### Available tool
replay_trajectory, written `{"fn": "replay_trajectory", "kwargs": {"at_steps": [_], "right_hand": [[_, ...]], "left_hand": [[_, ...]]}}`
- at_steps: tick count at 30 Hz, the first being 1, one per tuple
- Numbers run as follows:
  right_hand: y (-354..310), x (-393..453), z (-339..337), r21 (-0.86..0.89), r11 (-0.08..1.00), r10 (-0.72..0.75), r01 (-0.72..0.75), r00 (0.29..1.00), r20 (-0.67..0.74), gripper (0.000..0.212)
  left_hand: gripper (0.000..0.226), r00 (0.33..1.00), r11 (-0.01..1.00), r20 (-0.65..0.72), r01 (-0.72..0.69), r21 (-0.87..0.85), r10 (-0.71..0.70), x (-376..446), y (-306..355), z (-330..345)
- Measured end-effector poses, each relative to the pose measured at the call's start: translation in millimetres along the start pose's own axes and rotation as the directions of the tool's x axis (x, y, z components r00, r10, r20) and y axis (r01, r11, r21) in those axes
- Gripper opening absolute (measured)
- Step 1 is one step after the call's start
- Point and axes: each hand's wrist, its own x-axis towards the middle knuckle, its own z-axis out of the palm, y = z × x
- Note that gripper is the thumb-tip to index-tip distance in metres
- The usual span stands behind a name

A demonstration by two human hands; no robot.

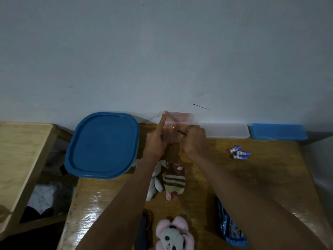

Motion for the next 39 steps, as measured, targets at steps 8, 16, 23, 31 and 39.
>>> {"fn": "replay_trajectory", "kwargs": {"at_steps": [8, 16, 23, 31, 39], "right_hand": [[0.6, -8.2, -8.2, 0.161, 0.985, -0.053, 0.061, 0.997, -0.052, 0.017], [14.5, -8.0, -22.0, 0.428, 0.882, -0.117, 0.198, 0.971, -0.209, 0.043], [23.6, -14.5, -17.8, 0.352, 0.912, -0.179, 0.213, 0.976, -0.127, 0.033], [40.9, -28.2, -0.6, 0.261, 0.949, -0.167, 0.175, 0.985, -0.052, 0.031], [37.8, -32.2, 0.5, 0.298, 0.947, -0.123, 0.118, 0.992, -0.004, 0.03]], "left_hand": [[0.089, 1.0, 1.0, -0.007, 0.003, 0.004, -0.003, -0.4, 0.5, 0.7], [0.087, 1.0, 1.0, -0.028, 0.014, 0.002, -0.014, -5.8, 13.5, -1.8], [0.06, 0.997, 0.997, 0.002, 0.076, -0.019, -0.076, -6.9, 20.5, -1.9], [0.028, 1.0, 0.994, -0.01, -0.012, 0.107, 0.013, -3.4, 17.1, 0.1], [0.037, 0.986, 0.983, 0.15, 0.051, 0.177, -0.078, -3.3, 23.9, -8.5]]}}
